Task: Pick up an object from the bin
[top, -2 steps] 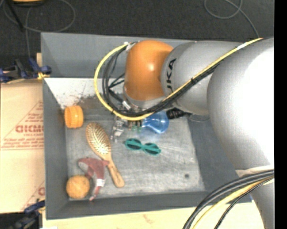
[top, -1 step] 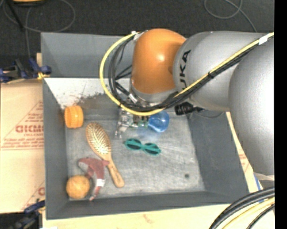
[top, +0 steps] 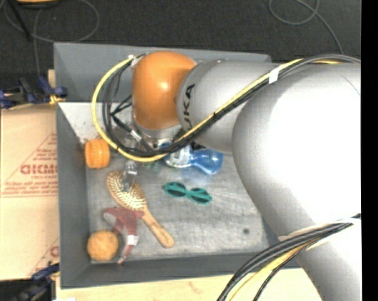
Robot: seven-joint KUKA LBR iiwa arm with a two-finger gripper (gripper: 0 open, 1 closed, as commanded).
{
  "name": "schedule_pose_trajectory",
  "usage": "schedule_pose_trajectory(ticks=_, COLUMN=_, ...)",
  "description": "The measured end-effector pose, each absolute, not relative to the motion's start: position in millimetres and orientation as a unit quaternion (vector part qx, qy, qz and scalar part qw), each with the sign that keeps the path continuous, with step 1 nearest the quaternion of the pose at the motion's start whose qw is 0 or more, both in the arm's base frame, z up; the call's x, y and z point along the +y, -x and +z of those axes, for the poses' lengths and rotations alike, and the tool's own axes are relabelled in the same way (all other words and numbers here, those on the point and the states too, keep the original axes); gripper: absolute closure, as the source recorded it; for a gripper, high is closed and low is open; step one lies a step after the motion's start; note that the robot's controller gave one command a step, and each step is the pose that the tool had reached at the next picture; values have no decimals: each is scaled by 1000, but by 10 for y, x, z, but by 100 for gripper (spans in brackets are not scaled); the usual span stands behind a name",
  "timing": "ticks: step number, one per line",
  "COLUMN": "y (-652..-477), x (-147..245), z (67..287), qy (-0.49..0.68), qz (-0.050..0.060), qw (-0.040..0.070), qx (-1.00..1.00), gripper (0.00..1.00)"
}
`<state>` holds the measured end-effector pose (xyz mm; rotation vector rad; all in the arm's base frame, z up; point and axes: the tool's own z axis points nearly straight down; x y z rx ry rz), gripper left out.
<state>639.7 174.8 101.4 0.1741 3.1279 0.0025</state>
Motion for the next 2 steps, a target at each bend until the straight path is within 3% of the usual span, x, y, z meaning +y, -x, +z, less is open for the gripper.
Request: schedule_pose_trajectory(ticks=2, y=-6330, x=1775, z=909, qy=-23, qz=1, qw=6, qx=1000, gripper=0)
